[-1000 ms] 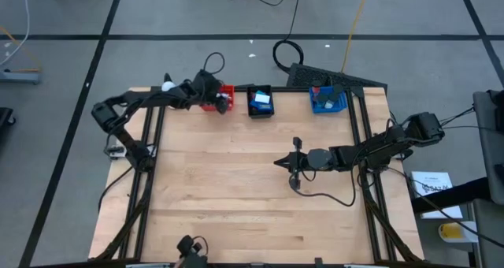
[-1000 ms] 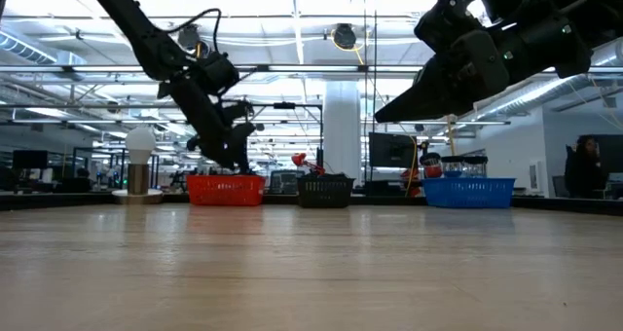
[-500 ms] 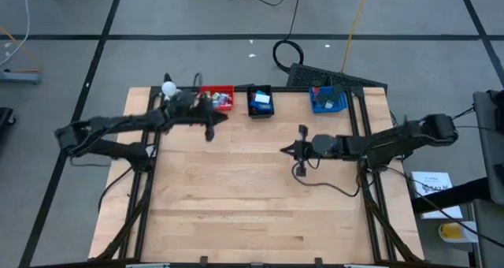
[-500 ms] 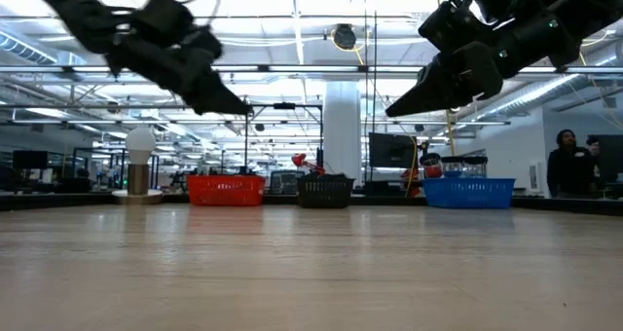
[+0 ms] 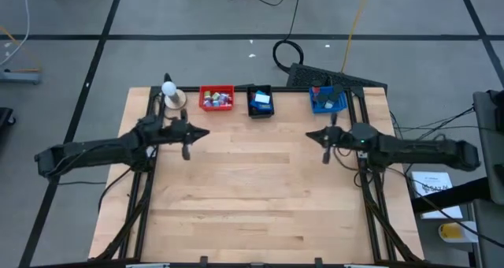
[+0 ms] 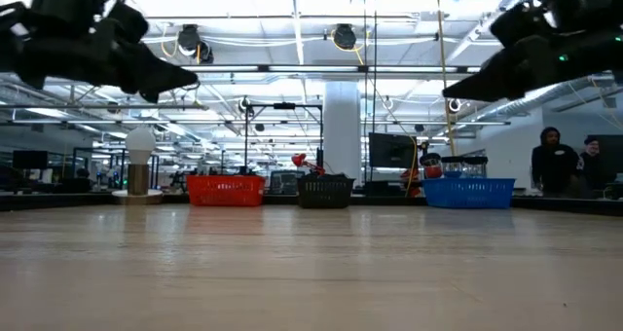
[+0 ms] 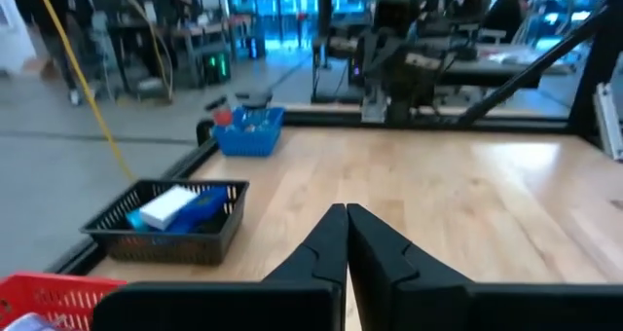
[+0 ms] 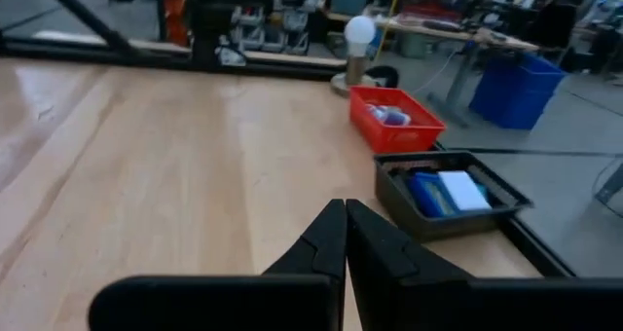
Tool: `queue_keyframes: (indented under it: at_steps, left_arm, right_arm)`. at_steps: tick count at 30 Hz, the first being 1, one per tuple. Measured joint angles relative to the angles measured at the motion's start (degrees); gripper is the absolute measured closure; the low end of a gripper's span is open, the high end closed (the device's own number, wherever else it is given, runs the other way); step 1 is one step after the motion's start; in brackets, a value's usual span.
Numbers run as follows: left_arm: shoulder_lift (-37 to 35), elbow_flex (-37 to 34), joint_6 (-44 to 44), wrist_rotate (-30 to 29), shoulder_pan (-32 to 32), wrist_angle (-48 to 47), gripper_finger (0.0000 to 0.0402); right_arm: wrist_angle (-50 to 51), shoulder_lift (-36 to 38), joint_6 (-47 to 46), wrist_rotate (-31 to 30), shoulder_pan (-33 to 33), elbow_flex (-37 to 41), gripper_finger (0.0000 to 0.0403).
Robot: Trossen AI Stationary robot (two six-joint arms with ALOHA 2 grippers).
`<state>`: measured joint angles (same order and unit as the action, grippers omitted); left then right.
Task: Pick & Place Office items
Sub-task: Return to Home Position
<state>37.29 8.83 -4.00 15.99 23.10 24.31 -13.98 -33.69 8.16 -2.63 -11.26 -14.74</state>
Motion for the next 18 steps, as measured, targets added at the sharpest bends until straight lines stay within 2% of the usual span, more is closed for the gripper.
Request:
queue_keyframes:
  at_steps: [6, 12, 16, 18]
  left_arm:
    - [-11.92, -4.5, 0.01, 3.45, 0.16, -1.85, 0.0398]
    - [-22.27, -7.43, 2.28, 2.0, 0.16, -7.39, 0.0393]
    - [-29.16, -8.07, 4.66, -0.64, 0.12, -13.13, 0.0397]
    - [-32.64, -8.07, 5.23, -3.17, 0.01, -16.22, 0.0393]
  right_arm:
    - [9.44, 17.96, -1.44, 1.86, -3.21, 3.85, 0.0403]
    - [14.84, 32.39, -1.17, 2.7, -5.33, 7.0, 0.0403]
    - [16.14, 33.33, -1.02, 2.05, -6.31, 7.57, 0.0403]
    - [16.51, 33.52, -0.91, -0.12, -6.71, 7.5, 0.0403]
